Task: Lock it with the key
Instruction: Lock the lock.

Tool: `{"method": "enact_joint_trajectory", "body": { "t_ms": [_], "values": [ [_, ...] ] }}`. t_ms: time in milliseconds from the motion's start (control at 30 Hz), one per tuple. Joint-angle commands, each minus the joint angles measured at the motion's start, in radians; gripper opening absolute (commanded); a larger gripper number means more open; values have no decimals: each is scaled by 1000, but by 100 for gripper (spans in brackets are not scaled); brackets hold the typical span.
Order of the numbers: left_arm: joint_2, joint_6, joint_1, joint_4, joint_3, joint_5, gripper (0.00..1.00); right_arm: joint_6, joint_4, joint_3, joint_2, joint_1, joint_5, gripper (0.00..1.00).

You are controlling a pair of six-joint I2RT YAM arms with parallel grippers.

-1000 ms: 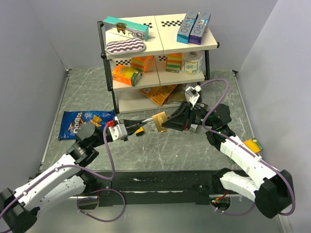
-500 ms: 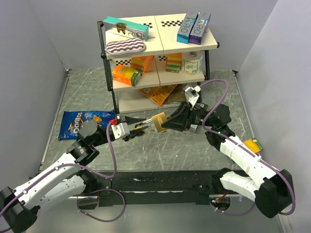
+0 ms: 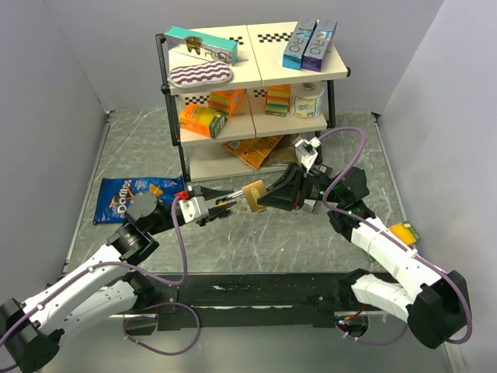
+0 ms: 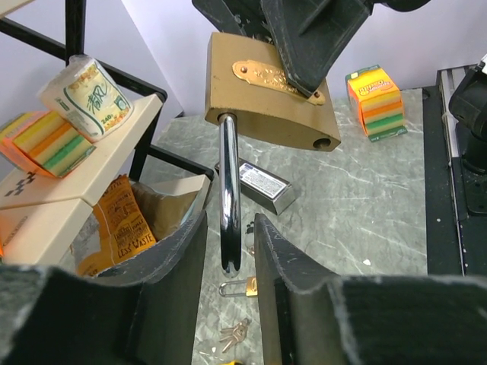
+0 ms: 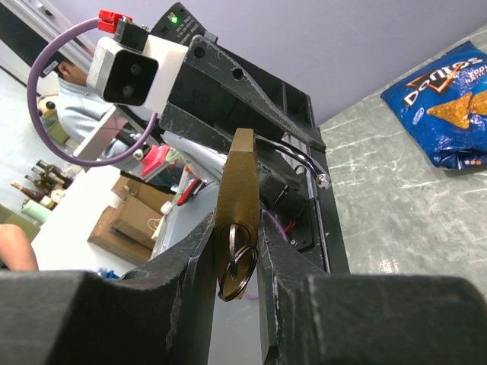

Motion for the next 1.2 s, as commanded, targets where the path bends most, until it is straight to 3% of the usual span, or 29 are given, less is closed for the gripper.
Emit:
{"method": "enact_joint_trajectory", "body": {
  "t_ms": [0,267,367,467,600,667,700,733,767,833,1167],
  "values": [
    [4,18,-6,-5,3,-7,36,3,134,61,-15,6,18,0],
    [10,25,-6,-4,-2,-14,31,1,133,55,-18,6,18,0],
    [13,23,-6,-10,3,-16,24,1,133,57,-15,6,18,0],
    [18,6,-6,-19,13,-4,3,-2,133,60,-15,6,19,0],
    [41,-89,-7,-25,65,-2,1,-28,119,55,-15,6,22,0],
    [44,-128,-6,-41,88,41,1,-40,111,52,-15,6,19,18],
    [42,-142,-6,-42,107,58,1,-60,107,52,-17,6,12,34],
    [41,-161,-7,-42,115,82,1,-72,98,52,-17,6,7,64],
    [39,-193,-7,-65,125,120,1,-88,55,63,-18,6,-1,73],
    [45,-225,-7,-99,167,165,1,-169,-8,75,-29,1,-10,98],
    [41,-317,-6,-292,271,331,1,-730,-542,159,-193,-16,-60,99]
  ]
}}
